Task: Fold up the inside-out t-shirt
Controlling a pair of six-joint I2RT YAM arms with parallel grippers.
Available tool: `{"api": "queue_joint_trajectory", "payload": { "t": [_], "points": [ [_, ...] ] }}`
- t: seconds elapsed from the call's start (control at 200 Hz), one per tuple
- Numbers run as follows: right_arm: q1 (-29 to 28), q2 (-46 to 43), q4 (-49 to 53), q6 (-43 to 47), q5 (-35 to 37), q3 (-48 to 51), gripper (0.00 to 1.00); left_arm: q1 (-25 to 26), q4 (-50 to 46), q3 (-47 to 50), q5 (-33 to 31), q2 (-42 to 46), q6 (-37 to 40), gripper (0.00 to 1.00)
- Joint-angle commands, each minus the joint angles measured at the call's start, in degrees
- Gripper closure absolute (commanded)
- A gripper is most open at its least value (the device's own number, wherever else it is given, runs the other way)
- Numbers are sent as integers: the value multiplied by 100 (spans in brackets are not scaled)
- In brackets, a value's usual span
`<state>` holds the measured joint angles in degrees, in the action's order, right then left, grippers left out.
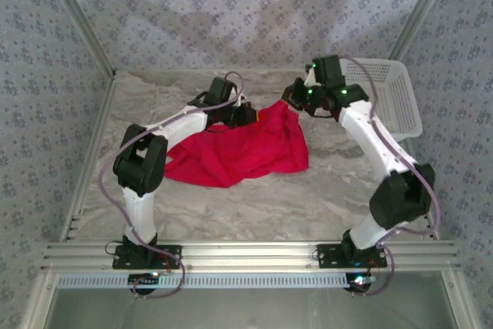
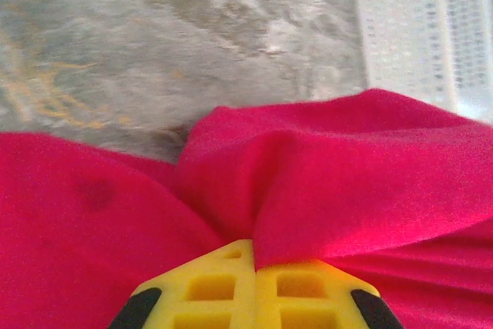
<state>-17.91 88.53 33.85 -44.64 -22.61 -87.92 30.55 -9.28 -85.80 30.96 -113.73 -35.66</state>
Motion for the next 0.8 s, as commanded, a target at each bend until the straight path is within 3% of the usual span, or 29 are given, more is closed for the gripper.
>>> {"api": "queue_joint_trajectory", "payload": {
  "t": [0.0, 0.26, 0.345, 0.46, 0.575, 0.685, 0.755, 0.795],
  "points": [
    [12, -470, 491, -101, -307, -473, 100, -67, -126, -176, -233, 206, 36, 100],
    [38, -323, 195, -168, -449, -218, 100, -51, -136, -128, -300, 294, 35, 100],
    [68, -72, 140, -121, -424, -81, 100, -49, -293, -34, -552, 428, 181, 87],
    [60, 348, 87, -134, -524, 29, 100, -8, -530, 362, -1212, 900, 580, 62],
    [-142, 798, 87, -310, -680, -112, 100, 37, -95, 1327, -1674, 1651, 721, 52],
    [-562, 1139, 87, -369, -905, -293, 85, 26, 489, 2181, -1766, 2267, 630, 50],
    [-772, 1294, 87, -326, -1138, -313, 55, 26, 692, 2505, -1916, 2550, 566, 49],
    [-802, 1347, 264, -185, -1239, -308, 46, 29, 821, 2632, -1946, 2662, 486, 47]
  ]
}}
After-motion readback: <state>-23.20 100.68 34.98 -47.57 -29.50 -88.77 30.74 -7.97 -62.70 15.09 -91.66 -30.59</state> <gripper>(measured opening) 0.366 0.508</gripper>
